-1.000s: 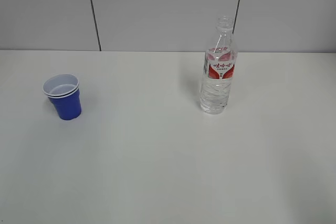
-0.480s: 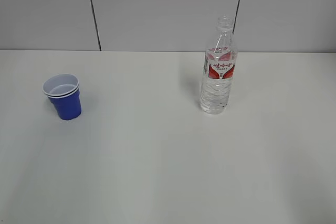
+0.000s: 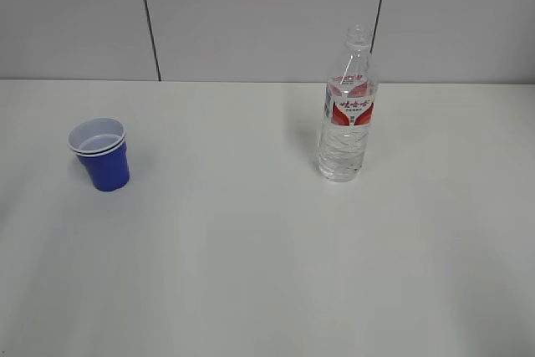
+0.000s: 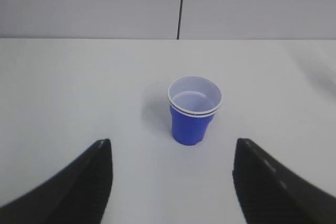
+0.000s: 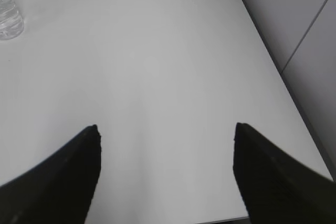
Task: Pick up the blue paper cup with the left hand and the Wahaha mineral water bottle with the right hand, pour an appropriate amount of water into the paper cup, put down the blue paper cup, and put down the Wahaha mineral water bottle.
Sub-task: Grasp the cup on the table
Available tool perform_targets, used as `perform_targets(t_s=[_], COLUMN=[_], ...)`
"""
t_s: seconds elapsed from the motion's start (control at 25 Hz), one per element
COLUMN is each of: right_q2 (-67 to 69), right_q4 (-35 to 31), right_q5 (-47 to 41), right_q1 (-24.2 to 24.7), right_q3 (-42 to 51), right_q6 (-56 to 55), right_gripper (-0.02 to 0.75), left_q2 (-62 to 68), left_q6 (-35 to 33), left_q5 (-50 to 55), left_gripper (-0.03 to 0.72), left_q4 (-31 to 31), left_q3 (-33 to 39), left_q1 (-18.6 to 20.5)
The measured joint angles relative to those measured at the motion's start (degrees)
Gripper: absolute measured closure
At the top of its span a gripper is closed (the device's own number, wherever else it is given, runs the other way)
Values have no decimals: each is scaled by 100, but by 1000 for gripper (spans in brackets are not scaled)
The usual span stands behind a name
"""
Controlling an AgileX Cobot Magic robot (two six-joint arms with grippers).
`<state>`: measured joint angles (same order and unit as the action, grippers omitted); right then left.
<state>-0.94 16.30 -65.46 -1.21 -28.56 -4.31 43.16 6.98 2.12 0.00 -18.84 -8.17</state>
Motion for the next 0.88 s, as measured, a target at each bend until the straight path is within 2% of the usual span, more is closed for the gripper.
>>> perform_targets(t_s=[0.24,0.44,0.88], right_q2=[0,0,0], right_q4=[0,0,0], right_q5=[0,0,0], right_q1=[0,0,0], right_q3=[0,0,0], right_q6=[0,0,0], right_gripper=[150,150,150], left_q2=[852,1905,4269], left_q6=[-10,-10,-10], left_q5=[-767,-1828,-4224], left_gripper=[138,126,95], left_q4=[106,161,345], left_q3=[256,256,245], left_q1=[-280,-518,-539])
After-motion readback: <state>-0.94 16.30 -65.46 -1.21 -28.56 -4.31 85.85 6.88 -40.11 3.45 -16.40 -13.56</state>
